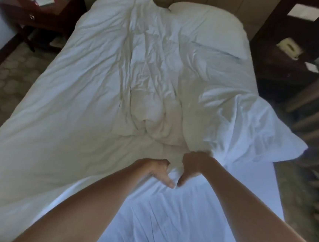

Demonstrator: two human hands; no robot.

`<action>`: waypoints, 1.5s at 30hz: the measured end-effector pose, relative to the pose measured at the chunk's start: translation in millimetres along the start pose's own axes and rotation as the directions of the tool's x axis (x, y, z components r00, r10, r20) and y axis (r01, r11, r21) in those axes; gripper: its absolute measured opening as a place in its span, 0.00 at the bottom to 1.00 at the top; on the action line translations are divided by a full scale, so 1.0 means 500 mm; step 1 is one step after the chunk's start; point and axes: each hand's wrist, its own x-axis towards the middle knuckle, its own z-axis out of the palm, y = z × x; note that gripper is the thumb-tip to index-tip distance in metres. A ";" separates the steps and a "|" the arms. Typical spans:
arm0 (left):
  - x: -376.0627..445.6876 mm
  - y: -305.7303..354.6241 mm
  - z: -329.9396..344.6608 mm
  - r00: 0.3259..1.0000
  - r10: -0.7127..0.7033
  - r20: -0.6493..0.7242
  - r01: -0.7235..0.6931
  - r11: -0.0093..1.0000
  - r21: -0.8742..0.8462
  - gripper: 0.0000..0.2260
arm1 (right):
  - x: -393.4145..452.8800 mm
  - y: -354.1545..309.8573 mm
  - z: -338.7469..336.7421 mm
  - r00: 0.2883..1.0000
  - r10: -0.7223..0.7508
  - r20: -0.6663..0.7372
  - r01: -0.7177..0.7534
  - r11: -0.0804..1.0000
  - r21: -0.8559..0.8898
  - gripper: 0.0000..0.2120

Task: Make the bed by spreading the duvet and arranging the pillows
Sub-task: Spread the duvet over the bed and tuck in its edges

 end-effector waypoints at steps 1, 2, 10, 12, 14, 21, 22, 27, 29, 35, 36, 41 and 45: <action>-0.016 0.015 0.022 1.000 0.003 0.004 -0.004 0.999 0.033 0.50 | -0.033 0.003 0.015 1.000 -0.005 0.016 0.005 1.000 -0.009 0.42; -0.033 0.027 0.042 1.000 0.008 0.003 -0.008 0.999 0.040 0.50 | -0.062 0.005 0.030 0.999 -0.017 0.029 0.017 1.000 -0.019 0.42; -0.184 0.096 0.129 0.990 -0.128 -0.052 0.117 0.977 -0.180 0.36 | -0.222 -0.006 0.072 0.986 -0.139 -0.086 0.120 0.972 -0.200 0.32; -0.216 0.102 0.155 0.987 -0.124 -0.098 0.106 0.979 -0.175 0.36 | -0.254 -0.018 0.097 0.979 -0.149 -0.139 0.119 0.971 -0.206 0.31; -0.238 0.112 0.191 0.980 -0.119 -0.159 0.101 0.988 -0.120 0.35 | -0.282 -0.023 0.136 0.968 -0.140 -0.210 0.096 0.974 -0.207 0.30; -0.323 0.159 0.352 0.896 0.035 -0.442 -0.008 0.998 0.063 0.10 | -0.400 -0.057 0.266 0.962 -0.089 -0.260 0.026 0.971 -0.238 0.31; -0.334 0.160 0.374 0.904 0.037 -0.425 -0.017 0.999 0.050 0.11 | -0.420 -0.065 0.283 0.968 -0.092 -0.233 0.032 0.968 -0.247 0.31; -0.368 0.166 0.483 0.934 0.015 -0.358 -0.028 0.999 -0.031 0.14 | -0.504 -0.104 0.382 0.981 -0.091 -0.170 0.053 0.974 -0.219 0.32; -0.380 0.173 0.507 0.959 0.001 -0.285 -0.037 0.992 -0.124 0.14 | -0.524 -0.109 0.413 0.984 -0.076 -0.161 0.049 0.986 -0.162 0.33; -0.394 0.159 0.547 0.994 0.035 -0.101 -0.054 0.979 -0.197 0.22 | -0.523 -0.106 0.462 0.995 -0.097 0.009 0.097 0.994 0.045 0.34; -0.391 0.164 0.553 0.992 0.045 -0.115 -0.073 0.965 -0.251 0.18 | -0.518 -0.097 0.467 0.993 -0.117 0.020 0.115 0.991 0.067 0.28; -0.362 0.245 0.552 0.936 -0.031 -0.350 -0.149 0.867 -0.475 0.06 | -0.524 -0.010 0.472 0.993 -0.113 -0.026 0.115 0.992 0.048 0.06; -0.309 0.342 0.530 0.933 -0.036 -0.358 -0.126 0.899 -0.419 0.08 | -0.536 0.115 0.489 0.996 -0.057 -0.071 0.062 0.996 0.063 0.05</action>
